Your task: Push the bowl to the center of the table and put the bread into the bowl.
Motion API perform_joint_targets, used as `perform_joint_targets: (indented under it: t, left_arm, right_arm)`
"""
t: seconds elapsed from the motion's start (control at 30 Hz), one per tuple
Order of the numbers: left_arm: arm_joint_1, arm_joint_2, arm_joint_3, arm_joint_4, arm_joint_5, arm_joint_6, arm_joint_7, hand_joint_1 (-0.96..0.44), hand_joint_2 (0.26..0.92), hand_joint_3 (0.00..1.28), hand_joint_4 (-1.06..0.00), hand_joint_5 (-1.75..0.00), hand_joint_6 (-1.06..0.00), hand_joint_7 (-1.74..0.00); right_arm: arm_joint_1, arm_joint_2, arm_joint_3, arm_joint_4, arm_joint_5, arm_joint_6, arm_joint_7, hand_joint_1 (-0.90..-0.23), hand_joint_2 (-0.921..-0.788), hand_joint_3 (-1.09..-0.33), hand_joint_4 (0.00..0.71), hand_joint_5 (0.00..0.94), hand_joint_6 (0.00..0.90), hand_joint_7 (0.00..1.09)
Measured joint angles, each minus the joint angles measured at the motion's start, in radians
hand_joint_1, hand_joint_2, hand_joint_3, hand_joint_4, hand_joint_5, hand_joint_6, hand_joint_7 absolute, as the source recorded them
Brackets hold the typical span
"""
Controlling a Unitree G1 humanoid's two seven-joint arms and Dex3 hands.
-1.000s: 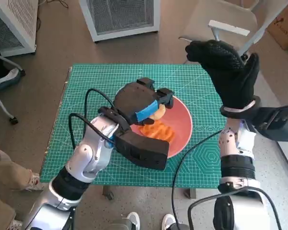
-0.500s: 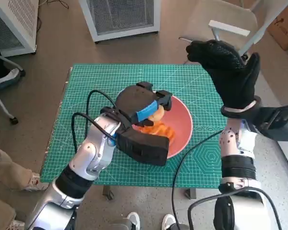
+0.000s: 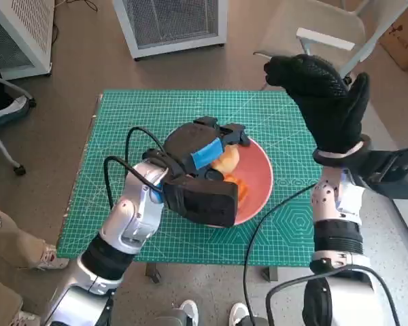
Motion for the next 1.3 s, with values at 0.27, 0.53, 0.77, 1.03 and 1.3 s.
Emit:
perform_joint_targets:
  t: [0.27,0.53,0.77,1.03,1.3]
  left_arm:
    - [0.0,0.019,0.003,0.009,-0.005,-0.018,0.004,-0.64,0.921,0.08,-0.07,0.0,-0.21,-0.08]
    - [0.002,0.022,0.015,0.009,-0.03,-0.033,0.006,-0.67,0.921,0.17,-0.01,0.0,-0.13,-0.04]
    - [0.018,0.039,0.107,0.008,-0.16,-0.116,0.027,-0.71,0.921,0.27,0.0,0.0,-0.11,-0.02]
    - [0.035,0.043,0.182,0.006,-0.3,-0.12,0.002,-0.72,0.921,0.3,0.0,0.0,-0.1,-0.02]
    - [0.056,0.047,0.234,0.006,-0.421,-0.125,-0.031,-0.75,0.921,0.36,0.0,0.0,-0.12,-0.03]
  right_arm:
    - [0.0,-0.002,0.0,-0.006,0.0,0.001,0.0,-0.636,-0.921,-0.646,0.241,0.001,0.033,0.57]
    - [0.0,-0.002,0.001,-0.01,0.0,0.005,-0.001,-0.636,-0.921,-0.646,0.241,0.001,0.035,0.57]
    - [0.0,-0.005,0.003,-0.021,-0.001,0.014,-0.001,-0.63,-0.921,-0.646,0.24,0.001,0.037,0.57]
    - [0.0,-0.013,0.004,-0.022,-0.003,0.013,-0.004,-0.628,-0.921,-0.647,0.241,0.001,0.038,0.57]
    - [0.0,-0.014,0.006,-0.022,-0.004,0.007,-0.009,-0.632,-0.921,-0.649,0.243,0.002,0.04,0.57]
